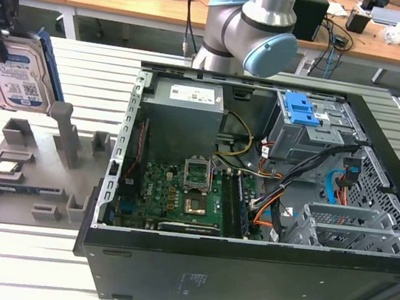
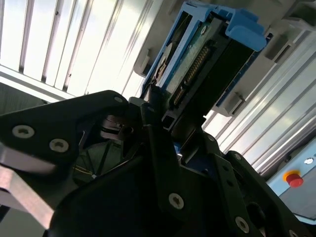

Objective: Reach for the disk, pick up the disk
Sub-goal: 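Pick up the disk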

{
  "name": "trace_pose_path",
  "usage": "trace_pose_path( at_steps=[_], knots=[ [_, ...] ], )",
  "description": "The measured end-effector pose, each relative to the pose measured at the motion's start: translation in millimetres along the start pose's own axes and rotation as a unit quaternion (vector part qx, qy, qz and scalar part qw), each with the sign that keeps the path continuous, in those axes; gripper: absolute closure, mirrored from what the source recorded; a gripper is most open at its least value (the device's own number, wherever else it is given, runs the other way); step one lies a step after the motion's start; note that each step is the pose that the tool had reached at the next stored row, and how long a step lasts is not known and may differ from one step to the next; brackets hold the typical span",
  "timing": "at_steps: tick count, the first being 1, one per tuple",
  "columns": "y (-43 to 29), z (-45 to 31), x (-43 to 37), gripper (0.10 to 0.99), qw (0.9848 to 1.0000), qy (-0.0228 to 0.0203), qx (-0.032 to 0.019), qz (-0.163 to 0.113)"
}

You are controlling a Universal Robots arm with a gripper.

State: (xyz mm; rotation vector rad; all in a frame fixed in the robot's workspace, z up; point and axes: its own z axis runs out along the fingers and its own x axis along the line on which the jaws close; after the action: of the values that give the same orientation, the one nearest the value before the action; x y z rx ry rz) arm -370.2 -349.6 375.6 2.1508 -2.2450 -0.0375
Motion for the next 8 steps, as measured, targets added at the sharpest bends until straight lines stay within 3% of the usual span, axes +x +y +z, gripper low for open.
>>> trace_pose_path(
  at_steps=[8],
  knots=[
    [0.4, -11.1, 0.1, 0.722, 1.0, 0.0, 0.0, 0.0]
  ],
)
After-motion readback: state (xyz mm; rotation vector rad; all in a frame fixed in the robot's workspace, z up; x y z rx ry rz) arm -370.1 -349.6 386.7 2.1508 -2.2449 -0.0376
